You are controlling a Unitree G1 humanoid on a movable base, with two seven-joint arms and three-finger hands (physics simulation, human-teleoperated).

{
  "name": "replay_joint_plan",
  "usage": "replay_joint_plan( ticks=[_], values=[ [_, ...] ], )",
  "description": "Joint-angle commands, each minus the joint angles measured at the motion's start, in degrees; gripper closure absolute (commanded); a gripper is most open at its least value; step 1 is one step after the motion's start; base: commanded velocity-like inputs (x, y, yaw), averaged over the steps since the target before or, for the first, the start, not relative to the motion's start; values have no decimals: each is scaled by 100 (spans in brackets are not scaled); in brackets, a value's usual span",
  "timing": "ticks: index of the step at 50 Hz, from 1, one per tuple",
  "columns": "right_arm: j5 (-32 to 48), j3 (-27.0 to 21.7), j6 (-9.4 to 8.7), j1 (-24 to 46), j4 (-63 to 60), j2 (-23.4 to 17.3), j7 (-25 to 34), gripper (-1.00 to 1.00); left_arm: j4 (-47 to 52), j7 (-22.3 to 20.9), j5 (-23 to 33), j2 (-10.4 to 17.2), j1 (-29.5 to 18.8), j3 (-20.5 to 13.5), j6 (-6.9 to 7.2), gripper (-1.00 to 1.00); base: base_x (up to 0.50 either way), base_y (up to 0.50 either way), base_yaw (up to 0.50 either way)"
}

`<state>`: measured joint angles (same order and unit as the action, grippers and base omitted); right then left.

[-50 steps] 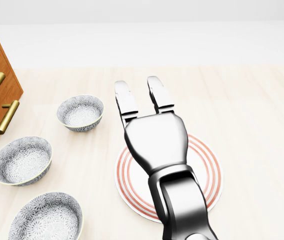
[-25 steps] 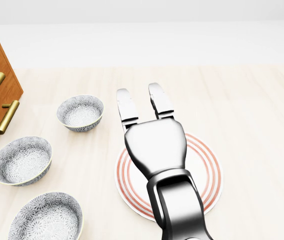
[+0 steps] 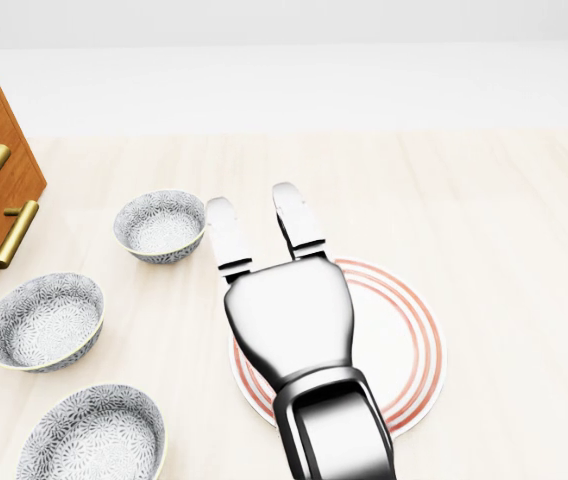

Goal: Put the bowl at the front on the plate.

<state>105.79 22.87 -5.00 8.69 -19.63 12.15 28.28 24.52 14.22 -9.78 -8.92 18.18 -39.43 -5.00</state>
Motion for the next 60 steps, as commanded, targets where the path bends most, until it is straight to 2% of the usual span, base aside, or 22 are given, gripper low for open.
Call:
replay_joint_plan(
  ticks=[1, 7, 22, 32, 40, 44, 57, 60],
  values=[
    [128, 492, 0, -397, -274, 2, 41, -100, 21, 33, -1, 11, -24, -2, 0, -100, 0, 0, 0],
    [-82, 758, 0, -638, -211, -73, -255, -100, -13, 80, 12, 39, -48, 17, 0, -100, 0, 0, 0],
    [-223, 1423, 0, -1085, -386, -335, -329, -100, 4, 62, -37, 29, -23, 15, 0, -100, 0, 0, 0],
    [-593, 1574, 0, -1222, -153, -564, -670, -100, 1, 40, -41, 24, -23, 9, 0, -100, 0, 0, 0],
    [-559, 1749, 0, -1221, 235, -532, -817, -100, 15, 30, -50, 15, -15, 6, 0, -100, 0, 0, 0],
    [-417, 1904, 0, -1165, 249, -397, -663, -100, 10, 30, -53, 14, -18, 8, 0, -100, 0, 0, 0],
    [-772, 1983, 0, -1171, 245, -424, -921, -100, -5, 26, -53, 9, -19, 7, 0, -100, 0, 0, 0],
    [-844, 2057, 0, -1158, 274, -316, -917, -100, -16, 28, -56, 14, -16, 12, 0, -100, 0, 0, 0]
  ],
)
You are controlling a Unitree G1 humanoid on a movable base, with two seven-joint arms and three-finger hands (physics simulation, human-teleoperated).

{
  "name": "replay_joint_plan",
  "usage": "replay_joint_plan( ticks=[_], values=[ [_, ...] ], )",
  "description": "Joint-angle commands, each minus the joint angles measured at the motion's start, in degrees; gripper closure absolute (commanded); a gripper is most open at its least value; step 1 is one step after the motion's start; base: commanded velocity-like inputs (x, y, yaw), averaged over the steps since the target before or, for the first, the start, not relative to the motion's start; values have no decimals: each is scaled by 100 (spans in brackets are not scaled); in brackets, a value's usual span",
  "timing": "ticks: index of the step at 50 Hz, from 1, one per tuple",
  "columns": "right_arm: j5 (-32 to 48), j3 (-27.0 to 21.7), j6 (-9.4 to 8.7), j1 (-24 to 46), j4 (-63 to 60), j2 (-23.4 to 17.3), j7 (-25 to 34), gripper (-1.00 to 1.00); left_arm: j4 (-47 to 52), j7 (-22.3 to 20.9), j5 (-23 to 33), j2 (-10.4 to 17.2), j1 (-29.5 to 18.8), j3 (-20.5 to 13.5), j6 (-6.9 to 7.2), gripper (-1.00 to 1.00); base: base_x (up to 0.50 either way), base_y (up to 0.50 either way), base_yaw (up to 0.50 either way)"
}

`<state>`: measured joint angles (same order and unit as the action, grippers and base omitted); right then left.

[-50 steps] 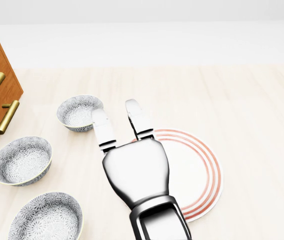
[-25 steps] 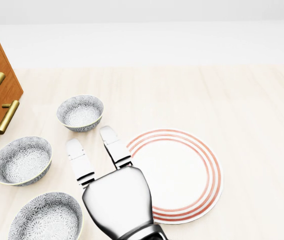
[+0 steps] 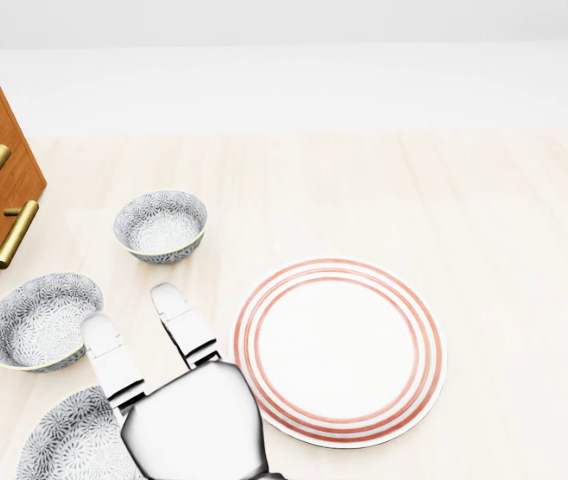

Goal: Put the bowl at the front on the plate.

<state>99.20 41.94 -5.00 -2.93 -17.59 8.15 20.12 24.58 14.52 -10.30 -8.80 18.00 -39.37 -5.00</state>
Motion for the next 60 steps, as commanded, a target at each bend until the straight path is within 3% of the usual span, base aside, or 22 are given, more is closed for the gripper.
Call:
replay_joint_plan(
  ticks=[1, 4, 25, 32, 40, 55, 60],
  values=[
    [-182, 175, 0, 1, 69, 81, -99, -100, -21, -1, -3, 4, 1, 6, 0, -100, 0, 0, 0],
    [-204, -13, 0, 8, 114, 4, -187, -100, -33, -4, -7, 8, -1, 9, 0, -100, 0, 0, 0],
    [-205, -20, 0, 8, 114, 5, -186, -100, -34, -2, -8, 10, 0, 11, 0, -100, 0, 0, 0],
    [-284, 158, 0, -1, 382, 11, -270, -100, -169, 45, 19, 36, -32, 54, 0, -100, 0, 0, 0],
    [-565, 249, 0, -61, 787, -39, -851, -100, -176, 86, 34, 59, -46, 52, 0, -100, 0, 0, 0],
    [-734, 672, 0, -300, 930, -90, -920, -100, -202, 116, 34, 80, -39, 78, 0, -100, 0, 0, 0],
    [-1046, 617, 0, -228, 1255, -72, -1091, -100, -90, 77, -30, 58, -10, 57, 0, -100, 0, 0, 0]
  ],
)
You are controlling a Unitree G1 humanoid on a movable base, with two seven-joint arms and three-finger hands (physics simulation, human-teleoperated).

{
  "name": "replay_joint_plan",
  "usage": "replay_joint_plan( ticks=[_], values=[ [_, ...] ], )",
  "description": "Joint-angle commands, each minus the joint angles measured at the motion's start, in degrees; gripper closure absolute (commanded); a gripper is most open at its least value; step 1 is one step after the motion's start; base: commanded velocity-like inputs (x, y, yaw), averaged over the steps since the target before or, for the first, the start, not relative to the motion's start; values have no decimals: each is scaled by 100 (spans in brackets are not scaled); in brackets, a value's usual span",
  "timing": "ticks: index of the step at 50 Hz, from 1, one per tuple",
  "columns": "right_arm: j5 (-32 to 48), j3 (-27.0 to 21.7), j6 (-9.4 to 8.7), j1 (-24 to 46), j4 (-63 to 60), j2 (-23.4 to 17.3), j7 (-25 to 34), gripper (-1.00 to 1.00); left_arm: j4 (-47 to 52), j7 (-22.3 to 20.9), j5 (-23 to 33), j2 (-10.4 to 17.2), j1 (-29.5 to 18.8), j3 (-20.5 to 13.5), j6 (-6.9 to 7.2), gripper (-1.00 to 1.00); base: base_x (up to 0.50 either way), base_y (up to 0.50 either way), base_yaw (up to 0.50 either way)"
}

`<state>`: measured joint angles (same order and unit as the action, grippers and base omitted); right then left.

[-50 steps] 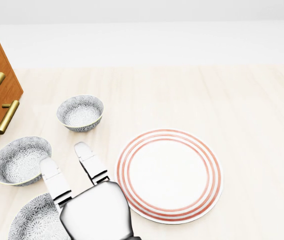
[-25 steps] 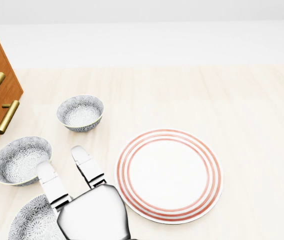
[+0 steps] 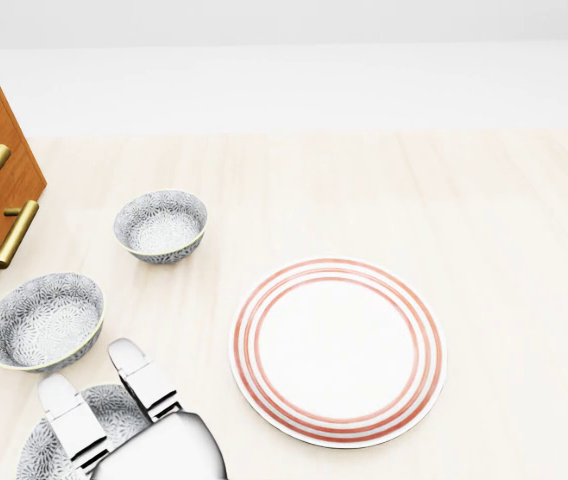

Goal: Put the bowl at the front on the plate.

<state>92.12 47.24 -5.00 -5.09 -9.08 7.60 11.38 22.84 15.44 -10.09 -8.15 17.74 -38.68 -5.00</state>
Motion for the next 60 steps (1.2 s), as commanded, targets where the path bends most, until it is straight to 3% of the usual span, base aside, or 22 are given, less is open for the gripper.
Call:
replay_joint_plan(
  ticks=[1, 22, 46, 60],
  values=[
    [-340, 78, 0, 16, 458, 16, -218, -100, -31, 0, -8, -3, -31, 4, 0, -100, 0, 0, 0],
    [-241, 56, 0, 253, 1209, 383, 58, -100, -18, 43, 4, 40, -31, 28, 0, -100, 0, 0, 0],
    [-699, 22, 0, 190, 1731, 450, -80, -100, 57, 41, -43, 28, -34, -7, 0, -100, 0, 0, 0],
    [-563, -46, 0, 204, 1878, 476, -31, -100, -33, 41, -42, 41, -43, 19, 0, -100, 0, 0, 0]
  ],
)
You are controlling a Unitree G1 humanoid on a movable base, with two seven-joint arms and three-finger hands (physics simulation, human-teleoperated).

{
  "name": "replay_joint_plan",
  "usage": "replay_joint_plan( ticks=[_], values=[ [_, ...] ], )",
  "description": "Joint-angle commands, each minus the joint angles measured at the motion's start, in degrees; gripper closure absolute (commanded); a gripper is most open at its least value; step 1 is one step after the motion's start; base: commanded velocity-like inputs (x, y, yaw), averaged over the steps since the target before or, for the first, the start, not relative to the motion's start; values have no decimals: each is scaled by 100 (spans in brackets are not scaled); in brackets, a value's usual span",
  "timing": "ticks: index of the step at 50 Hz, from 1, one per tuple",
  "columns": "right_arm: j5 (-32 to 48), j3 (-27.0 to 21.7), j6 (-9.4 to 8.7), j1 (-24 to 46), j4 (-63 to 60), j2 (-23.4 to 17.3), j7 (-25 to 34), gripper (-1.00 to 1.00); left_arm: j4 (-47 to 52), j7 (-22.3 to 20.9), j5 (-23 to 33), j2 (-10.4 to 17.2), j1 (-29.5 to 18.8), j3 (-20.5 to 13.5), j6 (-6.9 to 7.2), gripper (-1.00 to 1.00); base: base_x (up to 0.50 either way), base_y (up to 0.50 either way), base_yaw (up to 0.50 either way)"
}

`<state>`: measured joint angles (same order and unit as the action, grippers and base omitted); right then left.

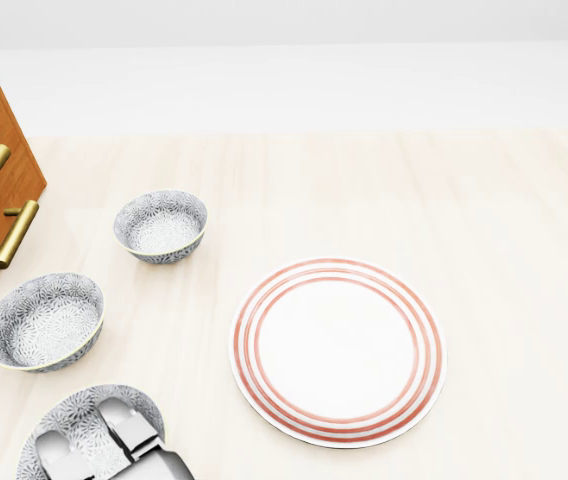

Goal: Put the bowl at the front on the plate.

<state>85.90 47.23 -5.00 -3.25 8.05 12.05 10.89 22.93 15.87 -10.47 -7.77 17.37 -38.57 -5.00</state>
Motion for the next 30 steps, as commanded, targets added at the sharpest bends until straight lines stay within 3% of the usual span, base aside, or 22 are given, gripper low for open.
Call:
replay_joint_plan(
  ticks=[1, 30],
  values=[
    [90, -50, 0, 26, 208, 38, 31, -100, -42, -1, -6, 6, -3, 9, 0, -100, 0, 0, 0],
    [719, -270, 0, 155, 758, 111, 296, -100, 54, -20, -20, -9, 31, 1, 0, -100, 0, 0, 0]
  ],
)
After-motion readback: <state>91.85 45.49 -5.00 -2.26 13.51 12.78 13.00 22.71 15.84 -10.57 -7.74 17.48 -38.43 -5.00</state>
